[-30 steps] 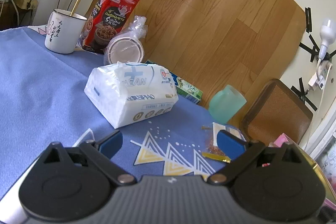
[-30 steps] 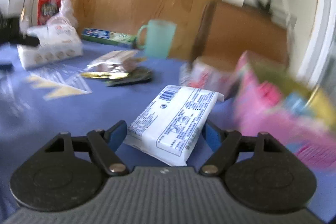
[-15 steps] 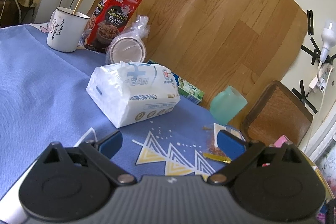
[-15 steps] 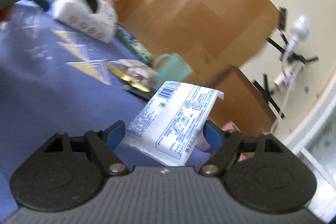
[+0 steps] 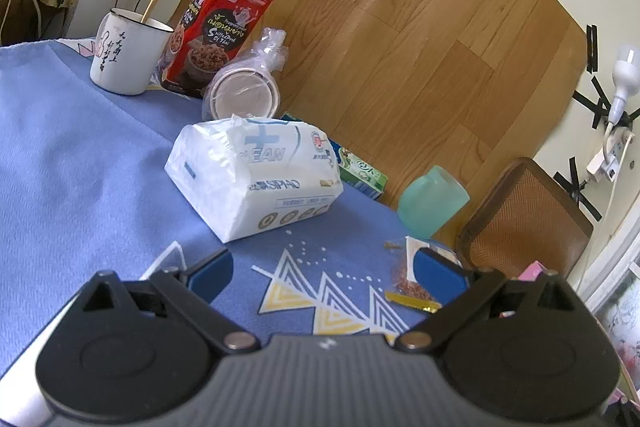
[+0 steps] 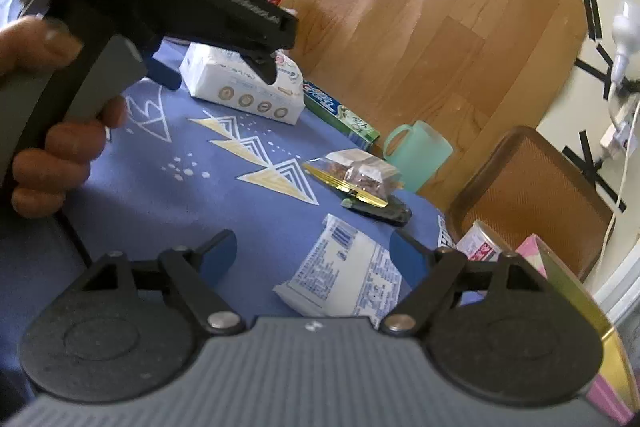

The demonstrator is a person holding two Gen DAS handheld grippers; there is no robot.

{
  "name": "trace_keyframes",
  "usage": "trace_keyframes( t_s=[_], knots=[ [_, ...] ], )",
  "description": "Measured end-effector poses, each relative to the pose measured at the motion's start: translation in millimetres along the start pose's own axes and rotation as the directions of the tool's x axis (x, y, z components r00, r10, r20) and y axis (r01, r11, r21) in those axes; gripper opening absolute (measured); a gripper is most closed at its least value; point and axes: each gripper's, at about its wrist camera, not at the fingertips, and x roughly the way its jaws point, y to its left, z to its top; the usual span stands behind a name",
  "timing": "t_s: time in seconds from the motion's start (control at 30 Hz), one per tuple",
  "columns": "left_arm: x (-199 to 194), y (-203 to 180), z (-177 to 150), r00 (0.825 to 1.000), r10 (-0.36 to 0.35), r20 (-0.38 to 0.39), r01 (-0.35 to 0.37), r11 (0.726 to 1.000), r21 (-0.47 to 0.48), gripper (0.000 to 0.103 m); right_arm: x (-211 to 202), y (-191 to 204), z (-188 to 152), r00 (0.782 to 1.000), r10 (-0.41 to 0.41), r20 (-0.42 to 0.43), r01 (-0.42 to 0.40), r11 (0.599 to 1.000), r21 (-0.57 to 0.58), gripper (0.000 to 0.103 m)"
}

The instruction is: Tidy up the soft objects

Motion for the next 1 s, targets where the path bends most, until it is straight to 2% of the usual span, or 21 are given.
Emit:
trace_keyframes(
  t_s=[0.2, 0.53, 0.9, 1.0],
  knots=[
    [0, 0, 0, 1.000, 0.000, 0.000, 0.000, 1.000, -0.001, 0.100, 1, -7, -9, 0.998, -0.037, -0.052, 0.040, 0.998, 0.056, 0.086],
    [1, 0, 0, 1.000, 0.001, -0.003, -0.001, 1.000, -0.001, 0.100, 6, -29, -21, 0.991, 0.027, -0.129, 0.007, 0.965, 0.261, 0.085],
    [1, 0, 0, 1.000, 0.002, -0.003, -0.002, 1.000, -0.001, 0.101, -4, -22, -23, 0.996, -0.020, -0.083, 0.036, 0.980, 0.193, 0.086],
    [1, 0, 0, 1.000, 0.002, -0.003, -0.002, 1.000, -0.001, 0.101, -3, -21, -23, 0.996, -0.006, -0.088, 0.023, 0.982, 0.187, 0.084]
  ],
)
